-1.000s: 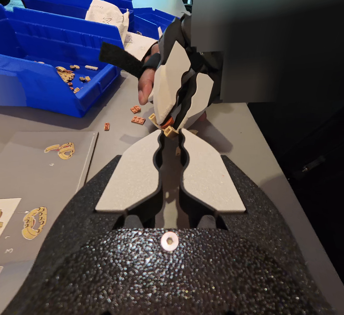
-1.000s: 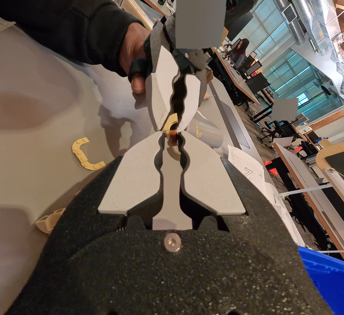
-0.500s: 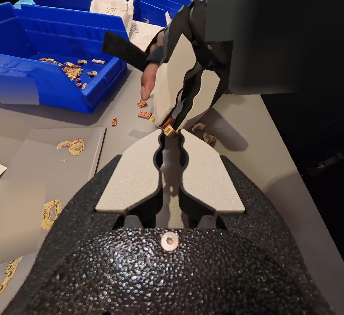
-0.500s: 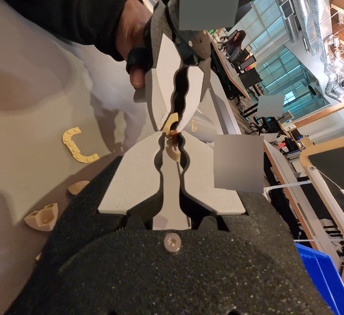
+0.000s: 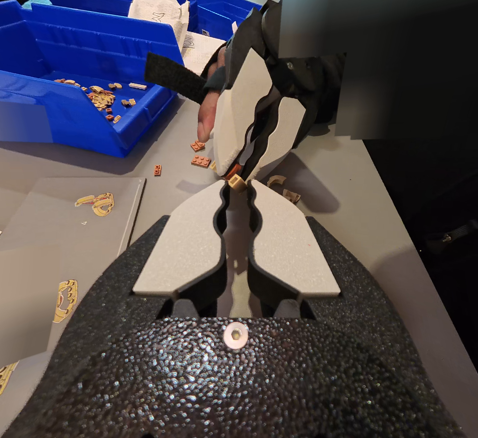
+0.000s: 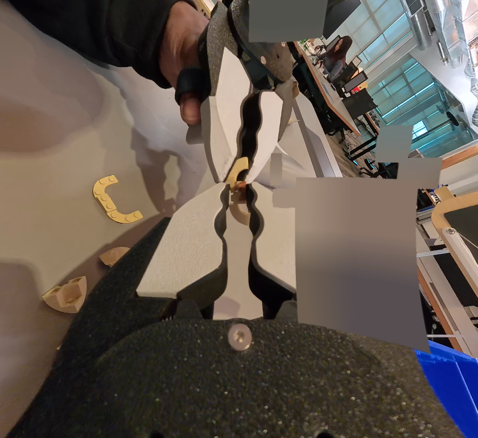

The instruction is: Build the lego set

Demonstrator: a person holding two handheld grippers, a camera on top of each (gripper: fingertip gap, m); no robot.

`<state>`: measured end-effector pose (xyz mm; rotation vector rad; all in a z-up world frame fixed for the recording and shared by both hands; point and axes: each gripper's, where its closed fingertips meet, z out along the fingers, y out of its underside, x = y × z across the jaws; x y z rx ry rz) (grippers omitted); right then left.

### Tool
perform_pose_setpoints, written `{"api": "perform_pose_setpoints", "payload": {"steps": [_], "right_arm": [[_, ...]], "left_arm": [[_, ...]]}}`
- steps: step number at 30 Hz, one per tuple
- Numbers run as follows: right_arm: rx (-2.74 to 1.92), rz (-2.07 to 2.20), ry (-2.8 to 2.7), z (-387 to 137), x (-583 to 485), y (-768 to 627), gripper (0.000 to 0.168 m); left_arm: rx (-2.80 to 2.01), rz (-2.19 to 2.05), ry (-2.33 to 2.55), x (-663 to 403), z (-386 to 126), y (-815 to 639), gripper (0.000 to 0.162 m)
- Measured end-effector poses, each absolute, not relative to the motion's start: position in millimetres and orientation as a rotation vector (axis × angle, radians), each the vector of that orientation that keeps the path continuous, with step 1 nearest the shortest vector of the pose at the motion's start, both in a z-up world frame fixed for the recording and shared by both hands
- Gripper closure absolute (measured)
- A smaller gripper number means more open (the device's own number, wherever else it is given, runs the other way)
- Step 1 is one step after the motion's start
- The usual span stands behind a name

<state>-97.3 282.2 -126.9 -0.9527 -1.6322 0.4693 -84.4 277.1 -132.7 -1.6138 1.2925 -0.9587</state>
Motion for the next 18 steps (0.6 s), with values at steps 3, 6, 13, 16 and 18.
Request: {"api": "perform_pose_setpoints", "payload": {"steps": [3, 6, 13, 16, 18], "right_arm": [[-0.958, 0.442, -1.643, -129.1, -97.5, 283.6, 0.156], [-0.961, 0.424, -1.65, -130.2, -97.1, 284.9, 0.157], [-0.96, 0.375, -1.637, -129.9, -97.1, 288.6, 0.157], [-0.968, 0.362, -1.626, -129.4, -97.5, 290.7, 0.157], [-0.969, 0.362, -1.63, -129.6, -97.4, 290.5, 0.157]], "left_arm": [[-1.639, -0.959, 1.279, -84.7, -134.7, 278.4, 0.15], [-1.654, -0.971, 1.258, -84.2, -135.4, 279.6, 0.151], [-1.675, -1.015, 1.198, -84.4, -134.3, 282.6, 0.151], [-1.701, -1.065, 1.148, -85.0, -133.5, 284.5, 0.151], [-1.71, -1.083, 1.14, -85.0, -133.4, 284.2, 0.151]]}}
